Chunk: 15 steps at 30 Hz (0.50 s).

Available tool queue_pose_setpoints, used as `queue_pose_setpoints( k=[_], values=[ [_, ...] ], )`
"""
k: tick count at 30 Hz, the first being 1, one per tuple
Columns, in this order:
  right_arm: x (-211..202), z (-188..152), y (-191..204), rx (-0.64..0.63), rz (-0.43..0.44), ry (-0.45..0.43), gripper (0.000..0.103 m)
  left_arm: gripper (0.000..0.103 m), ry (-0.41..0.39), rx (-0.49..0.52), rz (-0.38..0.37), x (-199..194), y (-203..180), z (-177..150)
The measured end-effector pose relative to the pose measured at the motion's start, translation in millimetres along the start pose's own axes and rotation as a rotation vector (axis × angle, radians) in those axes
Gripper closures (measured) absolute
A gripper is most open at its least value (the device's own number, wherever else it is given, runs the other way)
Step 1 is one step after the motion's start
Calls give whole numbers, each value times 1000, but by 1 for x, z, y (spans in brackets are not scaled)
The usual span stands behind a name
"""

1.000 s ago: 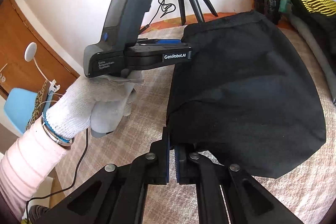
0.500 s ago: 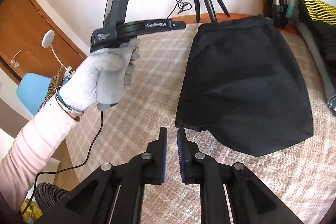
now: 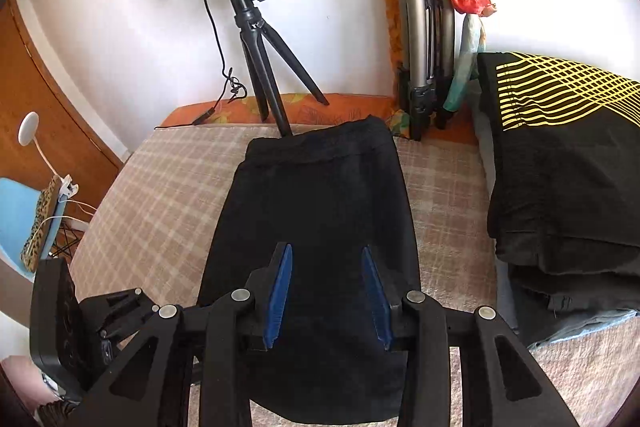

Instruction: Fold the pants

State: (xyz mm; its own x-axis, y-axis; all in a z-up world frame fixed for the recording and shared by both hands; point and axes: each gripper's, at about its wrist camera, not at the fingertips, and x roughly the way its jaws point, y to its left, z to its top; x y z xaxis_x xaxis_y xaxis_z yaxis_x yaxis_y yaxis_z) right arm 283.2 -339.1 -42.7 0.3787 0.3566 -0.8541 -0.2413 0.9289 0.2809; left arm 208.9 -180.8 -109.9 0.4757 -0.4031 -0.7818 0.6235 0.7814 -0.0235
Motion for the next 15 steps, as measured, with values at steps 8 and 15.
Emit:
queue_pose_setpoints(
  k=[8,15],
  values=[
    [46,20,-36,11,46,122,63,40,-67,-223,-74,-33,55,10],
    [66,31,-38,3,119,213,40,38,3,-544,-172,1,117,23]
  ],
)
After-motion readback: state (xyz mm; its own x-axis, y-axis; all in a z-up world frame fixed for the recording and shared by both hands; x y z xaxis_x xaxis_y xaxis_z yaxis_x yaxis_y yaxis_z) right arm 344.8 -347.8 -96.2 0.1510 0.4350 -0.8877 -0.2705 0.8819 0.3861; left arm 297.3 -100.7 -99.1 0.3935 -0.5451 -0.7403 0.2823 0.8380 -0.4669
